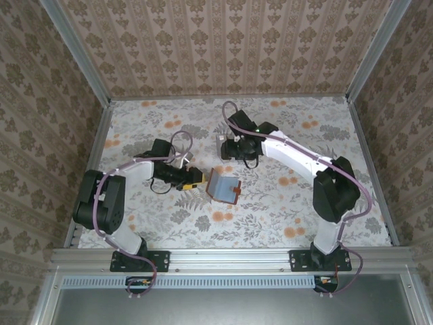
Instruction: Put the credit cards into the card holder
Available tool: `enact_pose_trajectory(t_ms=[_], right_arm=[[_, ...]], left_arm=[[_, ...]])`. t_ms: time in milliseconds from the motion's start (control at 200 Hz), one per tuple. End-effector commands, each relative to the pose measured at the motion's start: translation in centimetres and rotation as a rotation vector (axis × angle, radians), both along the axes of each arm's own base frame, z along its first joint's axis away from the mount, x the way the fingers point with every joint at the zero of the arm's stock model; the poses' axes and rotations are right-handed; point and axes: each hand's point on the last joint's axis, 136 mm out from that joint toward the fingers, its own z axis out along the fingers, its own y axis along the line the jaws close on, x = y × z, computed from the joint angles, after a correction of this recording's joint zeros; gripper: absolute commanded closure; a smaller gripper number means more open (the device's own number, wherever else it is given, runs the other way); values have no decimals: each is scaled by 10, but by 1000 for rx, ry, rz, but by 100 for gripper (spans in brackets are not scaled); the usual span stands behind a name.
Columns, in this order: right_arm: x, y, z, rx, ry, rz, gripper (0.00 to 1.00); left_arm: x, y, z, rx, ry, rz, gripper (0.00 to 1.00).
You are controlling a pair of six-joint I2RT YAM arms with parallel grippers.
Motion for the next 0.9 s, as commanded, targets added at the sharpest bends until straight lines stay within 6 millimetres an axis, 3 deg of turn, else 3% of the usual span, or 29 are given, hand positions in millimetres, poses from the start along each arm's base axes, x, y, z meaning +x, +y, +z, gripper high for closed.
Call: enact_pose_trajectory(t_ms=[0,230,360,435,610,740,895], right_arm=[[13,-11,-5,-107,10,-2,39],[46,0,-24,-160,17,-23,37],[62,3,-32,-201,12,-31,35],[71,-4,-35,-251,4,-65,35],[83,-8,-46,-275,21,-78,36],[86,-14,-56,-303,37,-86,36],[87,-20,-63,-323,49,-95,37]], left_arm=[[3,-4,9,-28,6,-6,38],[21,-13,45,-113,-68,1,33],[34,-13,61,-91,-146,15,17],[34,-20,55,-26,-196,-7,0],[40,-26,34,50,-237,8,0],[30,-40,23,70,-221,-79,0],[22,-41,-7,91,-109,-99,4]])
